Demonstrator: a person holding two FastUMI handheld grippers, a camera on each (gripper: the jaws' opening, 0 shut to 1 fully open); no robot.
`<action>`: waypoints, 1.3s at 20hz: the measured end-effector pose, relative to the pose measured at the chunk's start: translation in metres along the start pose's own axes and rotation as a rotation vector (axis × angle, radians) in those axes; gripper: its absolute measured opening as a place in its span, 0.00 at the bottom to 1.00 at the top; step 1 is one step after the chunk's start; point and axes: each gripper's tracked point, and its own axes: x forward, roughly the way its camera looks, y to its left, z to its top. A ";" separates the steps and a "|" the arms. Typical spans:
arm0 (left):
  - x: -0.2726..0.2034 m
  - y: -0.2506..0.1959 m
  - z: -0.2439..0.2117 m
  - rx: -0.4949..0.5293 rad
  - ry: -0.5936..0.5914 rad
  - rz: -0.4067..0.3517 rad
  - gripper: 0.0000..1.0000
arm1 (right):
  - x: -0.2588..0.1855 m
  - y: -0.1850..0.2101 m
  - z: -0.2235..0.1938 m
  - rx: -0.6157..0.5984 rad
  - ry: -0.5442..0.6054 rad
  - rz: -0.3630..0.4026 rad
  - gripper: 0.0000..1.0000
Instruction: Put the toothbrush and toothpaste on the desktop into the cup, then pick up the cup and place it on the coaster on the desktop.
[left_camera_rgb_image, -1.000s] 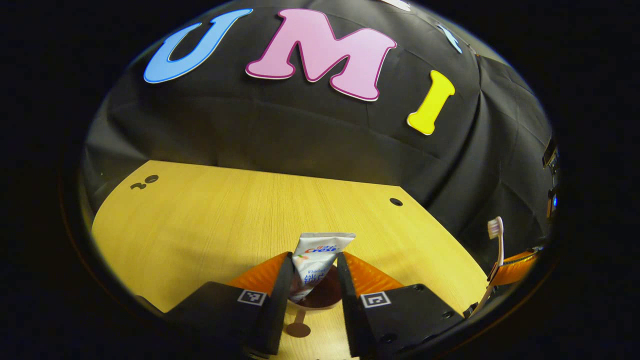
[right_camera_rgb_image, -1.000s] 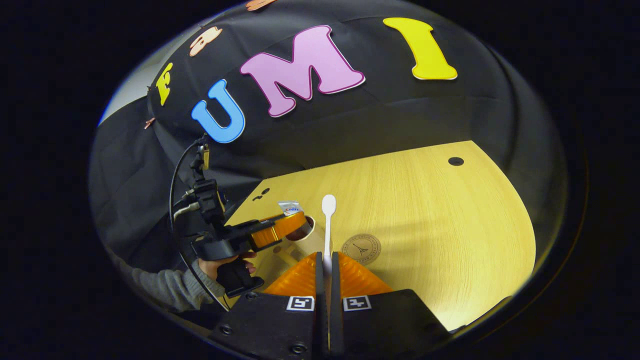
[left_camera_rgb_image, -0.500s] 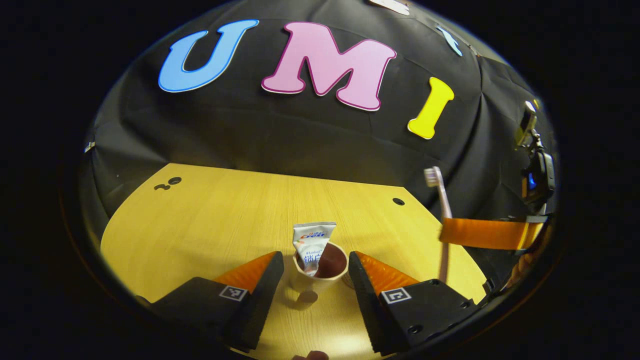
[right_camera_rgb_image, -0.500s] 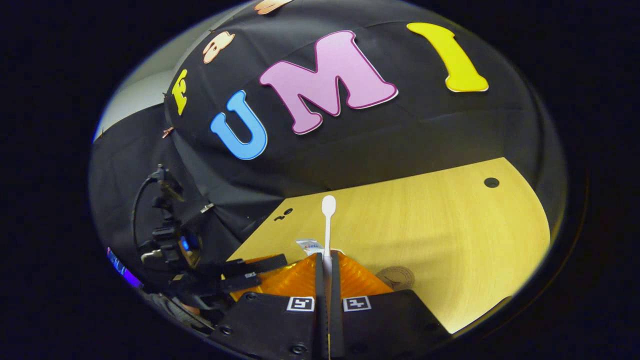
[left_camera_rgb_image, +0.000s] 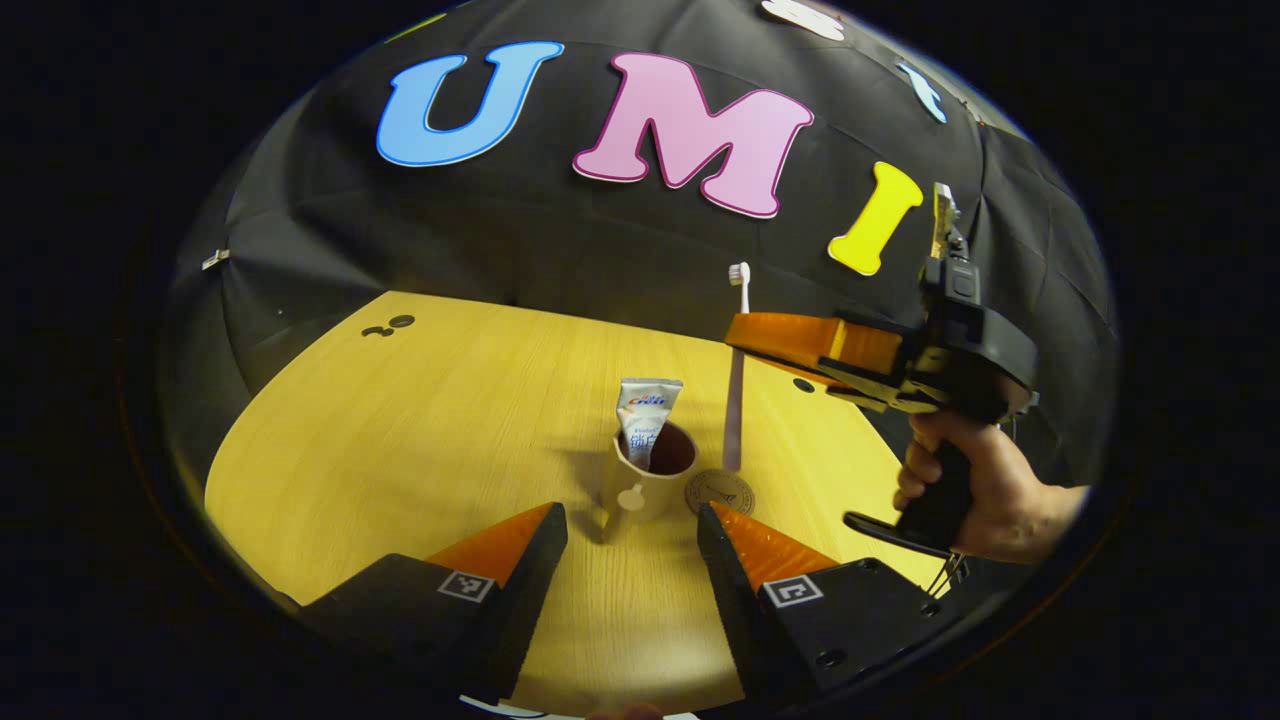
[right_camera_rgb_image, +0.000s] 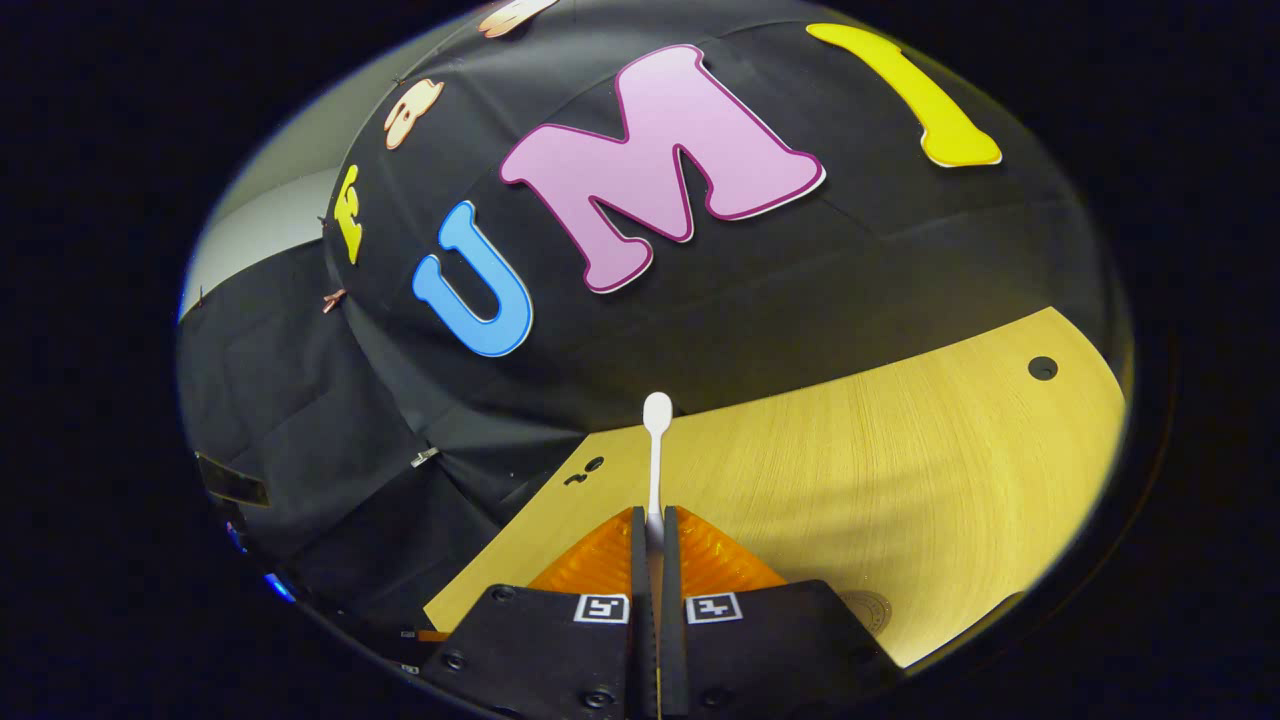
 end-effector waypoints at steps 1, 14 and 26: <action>-0.003 0.001 -0.001 -0.010 0.002 0.007 0.82 | 0.007 -0.003 -0.001 0.004 -0.003 -0.001 0.06; -0.026 0.013 -0.041 -0.066 0.066 0.090 0.82 | 0.060 -0.027 -0.050 -0.107 0.046 0.000 0.06; -0.003 0.010 -0.024 -0.057 0.031 0.051 0.82 | 0.020 -0.027 -0.067 -0.109 0.141 -0.001 0.11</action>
